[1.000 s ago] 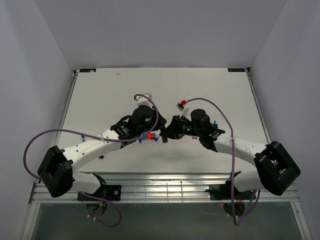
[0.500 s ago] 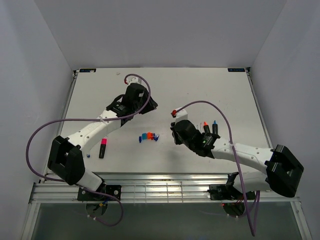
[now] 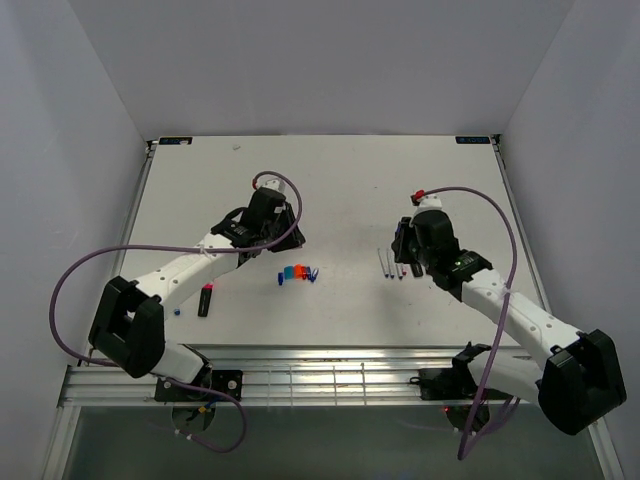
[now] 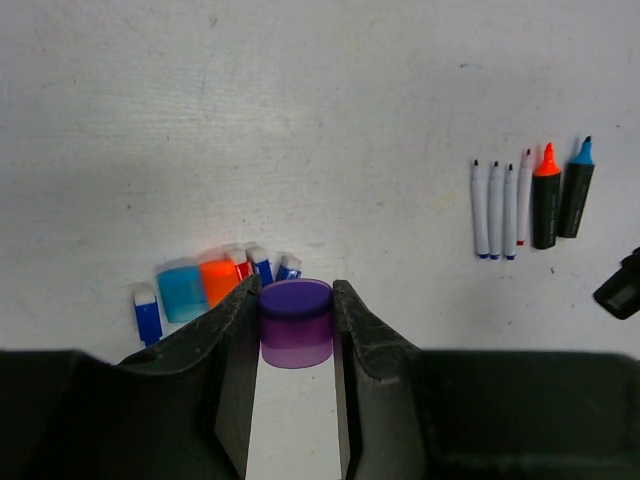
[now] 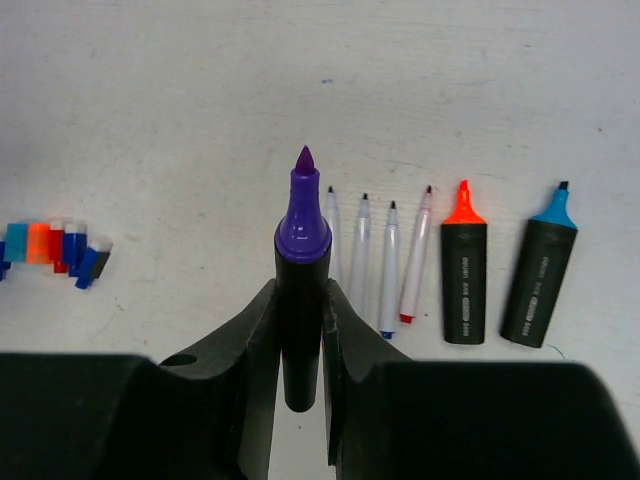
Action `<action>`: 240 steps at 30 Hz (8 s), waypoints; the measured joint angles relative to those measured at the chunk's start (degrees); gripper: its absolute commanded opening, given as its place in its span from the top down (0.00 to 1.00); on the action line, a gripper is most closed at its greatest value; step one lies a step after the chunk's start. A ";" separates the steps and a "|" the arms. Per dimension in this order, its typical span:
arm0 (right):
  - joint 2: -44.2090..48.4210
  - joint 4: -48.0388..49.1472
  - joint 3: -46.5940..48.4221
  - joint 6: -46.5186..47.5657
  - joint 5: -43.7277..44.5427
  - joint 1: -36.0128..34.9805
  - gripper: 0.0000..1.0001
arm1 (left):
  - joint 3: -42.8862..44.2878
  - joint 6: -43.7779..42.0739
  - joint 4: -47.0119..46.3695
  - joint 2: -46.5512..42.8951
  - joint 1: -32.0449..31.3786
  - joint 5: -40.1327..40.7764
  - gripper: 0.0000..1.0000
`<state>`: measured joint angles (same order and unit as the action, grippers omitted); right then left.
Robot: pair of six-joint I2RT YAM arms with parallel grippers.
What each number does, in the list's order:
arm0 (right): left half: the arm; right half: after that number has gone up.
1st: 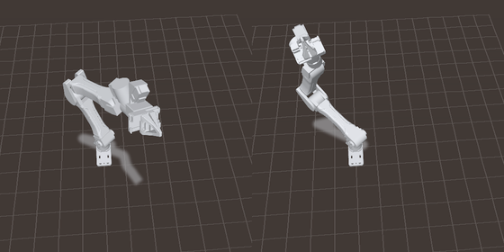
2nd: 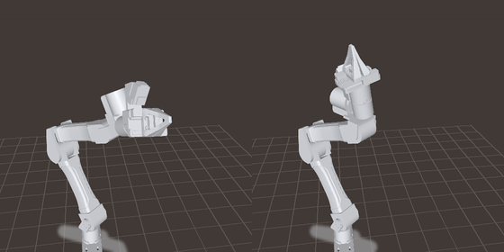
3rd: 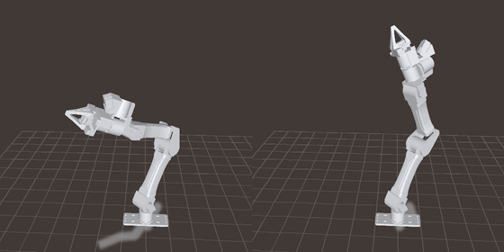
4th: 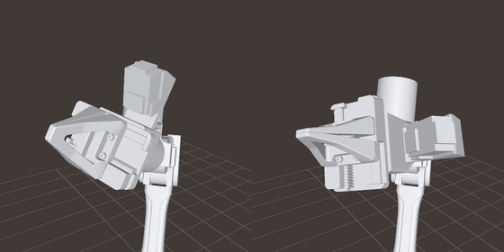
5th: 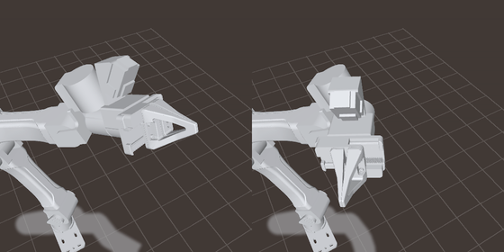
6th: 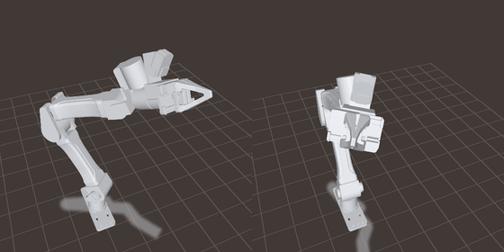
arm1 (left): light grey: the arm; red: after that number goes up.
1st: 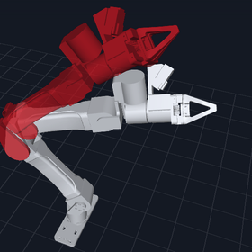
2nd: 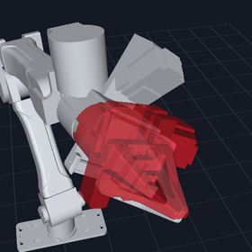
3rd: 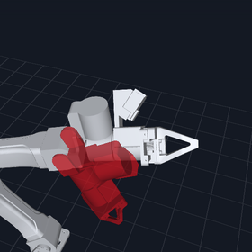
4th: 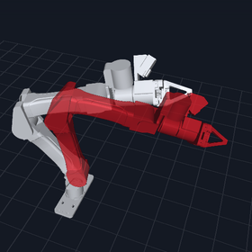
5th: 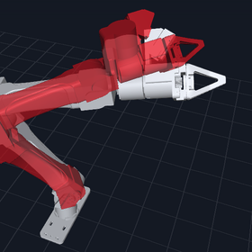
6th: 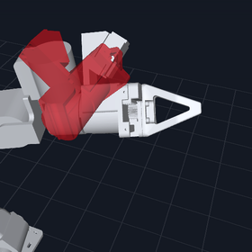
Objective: Open the pen caps
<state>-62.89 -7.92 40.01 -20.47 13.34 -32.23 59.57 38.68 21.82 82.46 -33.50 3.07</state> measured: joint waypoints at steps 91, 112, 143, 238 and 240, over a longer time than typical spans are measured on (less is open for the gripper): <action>1.55 -3.72 0.46 0.31 -7.76 -3.04 0.46 | -10.36 -5.07 16.92 -12.07 14.73 20.28 0.19; 14.23 0.92 -7.96 3.58 -13.90 -10.23 0.44 | -12.74 -24.00 13.11 -7.15 22.71 9.84 0.18; 11.96 3.96 -10.93 4.48 -15.26 -10.23 0.44 | -15.72 0.81 17.92 -10.75 33.27 11.69 0.04; 15.52 3.04 -12.92 1.38 -12.04 -10.25 0.46 | -24.83 4.74 -0.79 -5.18 34.71 -8.83 0.48; 15.52 3.61 -12.92 1.38 -12.04 -10.27 0.46 | -22.82 3.93 0.55 -3.37 34.71 -7.96 0.48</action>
<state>-47.37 -4.32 27.09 -19.09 1.30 -42.50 36.75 42.61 22.37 79.09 1.21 -4.89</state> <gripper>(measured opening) 0.544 0.520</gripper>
